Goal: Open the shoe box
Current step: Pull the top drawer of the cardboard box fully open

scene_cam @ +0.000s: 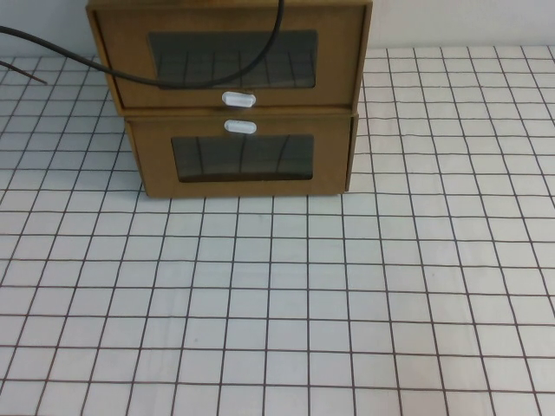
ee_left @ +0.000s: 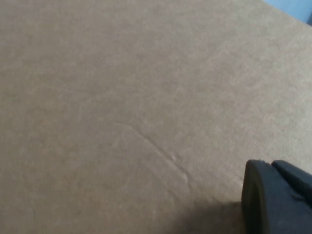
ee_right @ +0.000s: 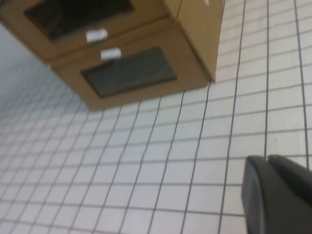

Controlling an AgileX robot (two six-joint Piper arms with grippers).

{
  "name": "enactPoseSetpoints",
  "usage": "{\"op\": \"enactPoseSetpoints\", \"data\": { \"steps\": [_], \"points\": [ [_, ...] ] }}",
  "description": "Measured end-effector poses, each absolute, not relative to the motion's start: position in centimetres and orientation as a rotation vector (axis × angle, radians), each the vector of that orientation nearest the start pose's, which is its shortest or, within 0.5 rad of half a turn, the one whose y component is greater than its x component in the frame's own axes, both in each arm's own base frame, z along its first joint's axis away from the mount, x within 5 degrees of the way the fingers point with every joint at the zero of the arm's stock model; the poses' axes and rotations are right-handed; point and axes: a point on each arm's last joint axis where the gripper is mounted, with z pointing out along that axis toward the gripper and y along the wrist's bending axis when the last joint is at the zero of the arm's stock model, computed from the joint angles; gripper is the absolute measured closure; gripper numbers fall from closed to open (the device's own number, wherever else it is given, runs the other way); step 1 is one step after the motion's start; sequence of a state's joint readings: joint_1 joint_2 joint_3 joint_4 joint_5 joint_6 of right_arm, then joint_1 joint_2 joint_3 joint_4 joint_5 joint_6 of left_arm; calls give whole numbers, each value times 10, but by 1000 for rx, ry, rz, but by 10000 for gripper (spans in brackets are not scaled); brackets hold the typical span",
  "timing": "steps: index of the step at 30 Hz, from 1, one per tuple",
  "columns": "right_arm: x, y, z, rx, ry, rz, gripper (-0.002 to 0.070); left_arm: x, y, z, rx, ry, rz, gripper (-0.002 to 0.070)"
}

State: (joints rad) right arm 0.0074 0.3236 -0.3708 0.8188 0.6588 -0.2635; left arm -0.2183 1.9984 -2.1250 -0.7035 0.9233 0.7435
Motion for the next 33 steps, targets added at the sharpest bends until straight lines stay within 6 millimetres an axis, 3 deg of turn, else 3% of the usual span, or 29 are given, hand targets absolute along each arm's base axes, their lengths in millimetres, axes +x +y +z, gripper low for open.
{"op": "enactPoseSetpoints", "data": {
  "steps": [7,11,17,21,25,33],
  "points": [
    [106,48,300,-155,2178,694,689,437,-145,396,808,1941,-548,677],
    [129,54,312,-242,2221,710,689,437,-145,396,808,1941,-548,677],
    [161,80,330,-420,2233,732,689,437,-145,396,811,1943,-547,677],
    [181,112,338,-577,2264,700,689,437,-144,395,800,1959,-535,677],
    [199,157,336,-741,2311,616,689,437,-144,395,793,1965,-533,677],
    [215,250,322,-1083,2227,276,689,437,-144,395,787,1968,-537,677]
  ]
}}
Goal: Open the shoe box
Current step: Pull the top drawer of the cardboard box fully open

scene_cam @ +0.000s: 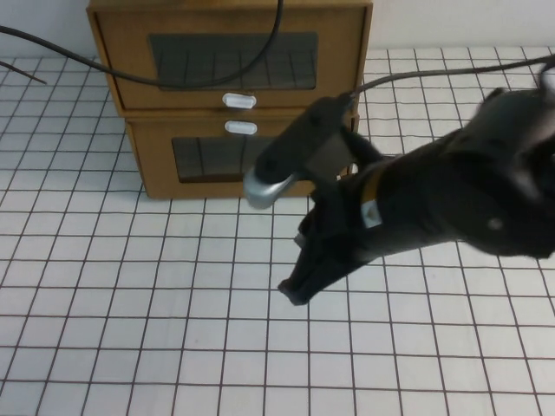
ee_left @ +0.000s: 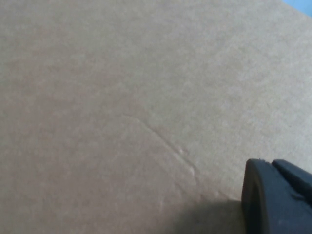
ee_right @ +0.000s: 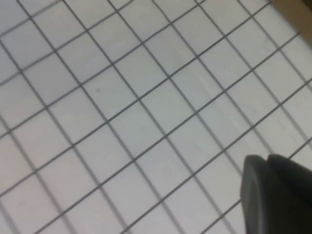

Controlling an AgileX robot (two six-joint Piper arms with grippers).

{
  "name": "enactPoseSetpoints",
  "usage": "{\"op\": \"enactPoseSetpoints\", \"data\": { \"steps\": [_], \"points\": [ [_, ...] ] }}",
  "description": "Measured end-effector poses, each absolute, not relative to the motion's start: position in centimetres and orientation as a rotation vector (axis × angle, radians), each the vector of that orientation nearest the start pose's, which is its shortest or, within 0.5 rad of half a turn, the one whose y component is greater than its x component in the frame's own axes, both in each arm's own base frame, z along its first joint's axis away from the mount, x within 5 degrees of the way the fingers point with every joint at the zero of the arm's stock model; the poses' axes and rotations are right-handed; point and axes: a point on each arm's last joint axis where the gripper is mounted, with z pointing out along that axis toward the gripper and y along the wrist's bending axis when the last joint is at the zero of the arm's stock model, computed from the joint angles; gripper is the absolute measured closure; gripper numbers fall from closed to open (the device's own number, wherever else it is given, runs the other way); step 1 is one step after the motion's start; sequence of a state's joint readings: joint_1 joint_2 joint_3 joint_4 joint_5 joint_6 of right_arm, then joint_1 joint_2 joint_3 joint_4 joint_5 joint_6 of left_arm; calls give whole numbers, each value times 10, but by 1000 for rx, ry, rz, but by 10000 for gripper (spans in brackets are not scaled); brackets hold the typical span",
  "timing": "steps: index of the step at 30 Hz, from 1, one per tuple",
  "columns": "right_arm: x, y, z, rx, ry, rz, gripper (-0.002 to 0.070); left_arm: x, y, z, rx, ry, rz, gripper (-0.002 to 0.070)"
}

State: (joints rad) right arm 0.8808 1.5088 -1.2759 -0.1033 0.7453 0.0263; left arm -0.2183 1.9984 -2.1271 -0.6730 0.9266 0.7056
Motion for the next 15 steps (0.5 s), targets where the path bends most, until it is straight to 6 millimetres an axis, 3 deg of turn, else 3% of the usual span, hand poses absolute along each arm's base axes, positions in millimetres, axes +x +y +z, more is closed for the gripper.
{"op": "enactPoseSetpoints", "data": {
  "steps": [5,12,15],
  "points": [
    [227,284,306,-1208,2032,-4,689,437,-143,395,785,1969,-538,677],
    [248,306,291,-1253,1765,-221,686,437,-143,395,784,1970,-538,677],
    [254,312,286,-1306,1657,-292,647,437,-143,395,784,1970,-538,677]
  ]
}}
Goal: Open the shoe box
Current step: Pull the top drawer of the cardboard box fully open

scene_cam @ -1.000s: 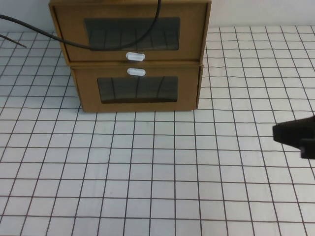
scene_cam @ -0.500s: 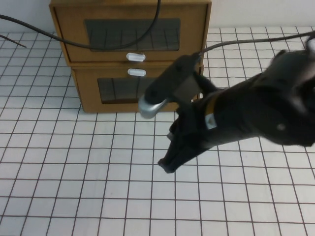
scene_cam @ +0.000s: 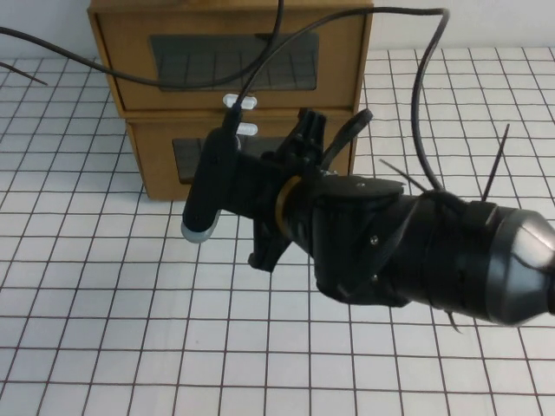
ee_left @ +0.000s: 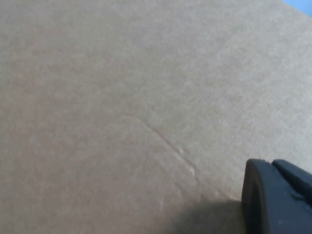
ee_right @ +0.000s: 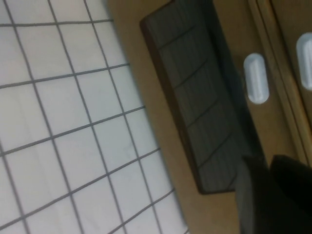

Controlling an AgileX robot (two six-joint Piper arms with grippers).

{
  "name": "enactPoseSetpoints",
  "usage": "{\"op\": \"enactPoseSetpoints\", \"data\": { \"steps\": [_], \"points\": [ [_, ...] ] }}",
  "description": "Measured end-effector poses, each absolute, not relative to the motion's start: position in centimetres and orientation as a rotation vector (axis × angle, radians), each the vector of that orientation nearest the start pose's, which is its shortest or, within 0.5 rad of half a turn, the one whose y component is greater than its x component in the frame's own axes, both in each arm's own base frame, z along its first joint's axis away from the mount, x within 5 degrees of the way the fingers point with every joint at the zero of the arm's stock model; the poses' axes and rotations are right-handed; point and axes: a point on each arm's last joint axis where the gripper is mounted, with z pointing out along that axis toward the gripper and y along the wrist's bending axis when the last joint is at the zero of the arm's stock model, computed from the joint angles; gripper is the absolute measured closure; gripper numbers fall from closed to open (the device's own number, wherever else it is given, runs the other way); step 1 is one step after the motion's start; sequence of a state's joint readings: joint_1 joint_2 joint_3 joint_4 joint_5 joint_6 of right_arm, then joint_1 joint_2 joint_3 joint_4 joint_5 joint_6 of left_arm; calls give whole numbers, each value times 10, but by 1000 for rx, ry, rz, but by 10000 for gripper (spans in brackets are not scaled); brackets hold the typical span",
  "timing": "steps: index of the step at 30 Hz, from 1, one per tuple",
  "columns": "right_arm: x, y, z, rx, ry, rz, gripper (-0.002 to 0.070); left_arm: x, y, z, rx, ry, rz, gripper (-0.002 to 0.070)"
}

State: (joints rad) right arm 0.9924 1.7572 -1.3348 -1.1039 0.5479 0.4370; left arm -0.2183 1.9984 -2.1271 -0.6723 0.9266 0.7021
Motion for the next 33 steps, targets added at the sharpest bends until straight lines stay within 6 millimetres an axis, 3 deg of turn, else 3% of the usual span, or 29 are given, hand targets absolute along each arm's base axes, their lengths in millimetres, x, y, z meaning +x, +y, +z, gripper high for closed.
{"op": "enactPoseSetpoints", "data": {
  "steps": [11,20,33],
  "points": [
    [277,334,263,-1300,1438,-490,302,437,-143,395,784,1970,-538,677],
    [297,353,248,-1248,1447,-566,297,437,-143,395,784,1970,-537,677],
    [326,350,265,-1206,1427,-514,300,437,-143,395,784,1970,-537,677]
  ]
}}
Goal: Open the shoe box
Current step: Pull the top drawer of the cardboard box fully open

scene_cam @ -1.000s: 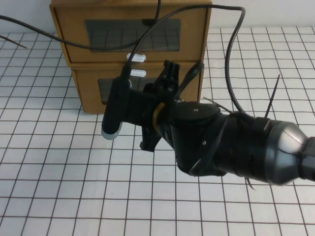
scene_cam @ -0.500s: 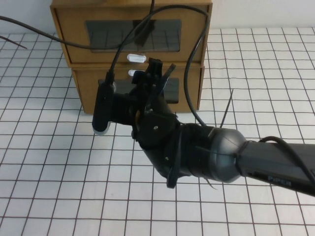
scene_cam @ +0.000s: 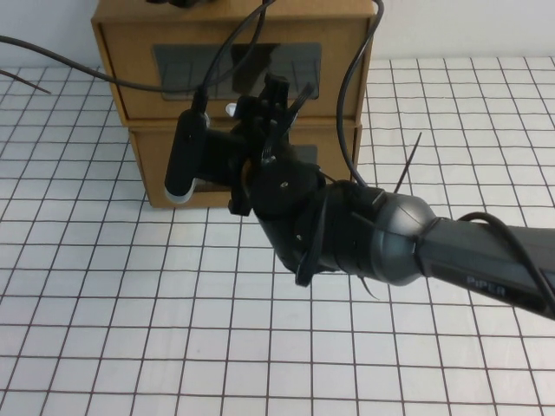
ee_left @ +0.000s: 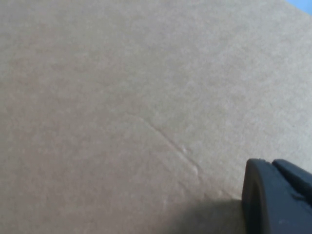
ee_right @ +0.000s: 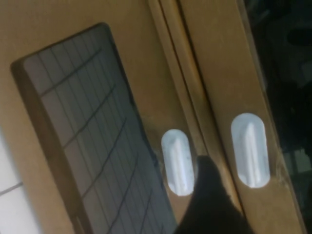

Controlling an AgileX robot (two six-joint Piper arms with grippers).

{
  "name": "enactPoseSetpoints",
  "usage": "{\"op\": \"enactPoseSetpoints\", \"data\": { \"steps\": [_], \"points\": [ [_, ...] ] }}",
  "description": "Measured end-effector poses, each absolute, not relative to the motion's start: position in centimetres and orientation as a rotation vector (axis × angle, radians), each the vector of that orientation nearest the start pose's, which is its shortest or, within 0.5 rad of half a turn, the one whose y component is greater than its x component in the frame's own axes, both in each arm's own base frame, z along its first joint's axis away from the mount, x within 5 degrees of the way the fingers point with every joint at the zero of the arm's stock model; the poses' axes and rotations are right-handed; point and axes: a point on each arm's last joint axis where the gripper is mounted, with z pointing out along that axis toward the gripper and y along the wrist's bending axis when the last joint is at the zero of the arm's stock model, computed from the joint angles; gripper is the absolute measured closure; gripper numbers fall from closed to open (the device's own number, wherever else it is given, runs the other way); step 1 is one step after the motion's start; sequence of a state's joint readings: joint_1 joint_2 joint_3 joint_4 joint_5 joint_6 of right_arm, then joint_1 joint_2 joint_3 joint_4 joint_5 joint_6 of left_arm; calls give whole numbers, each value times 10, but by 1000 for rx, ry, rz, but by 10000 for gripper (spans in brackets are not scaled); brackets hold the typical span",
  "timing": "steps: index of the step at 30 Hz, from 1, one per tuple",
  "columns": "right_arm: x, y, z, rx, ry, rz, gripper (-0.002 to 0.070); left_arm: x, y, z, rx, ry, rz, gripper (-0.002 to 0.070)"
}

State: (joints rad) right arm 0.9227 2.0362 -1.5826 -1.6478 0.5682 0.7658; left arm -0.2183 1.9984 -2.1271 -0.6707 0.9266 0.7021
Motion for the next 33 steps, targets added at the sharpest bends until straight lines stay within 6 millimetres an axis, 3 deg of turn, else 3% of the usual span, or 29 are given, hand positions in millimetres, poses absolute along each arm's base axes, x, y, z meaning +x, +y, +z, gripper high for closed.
{"op": "enactPoseSetpoints", "data": {
  "steps": [10,17,33],
  "points": [
    [339,349,263,-1217,1419,-482,301,437,-143,395,784,1970,-537,677],
    [348,352,245,-1265,1420,-501,302,437,-143,395,786,1971,-537,677],
    [350,354,243,-1271,1404,-520,301,438,-144,393,786,1975,-540,677]
  ]
}}
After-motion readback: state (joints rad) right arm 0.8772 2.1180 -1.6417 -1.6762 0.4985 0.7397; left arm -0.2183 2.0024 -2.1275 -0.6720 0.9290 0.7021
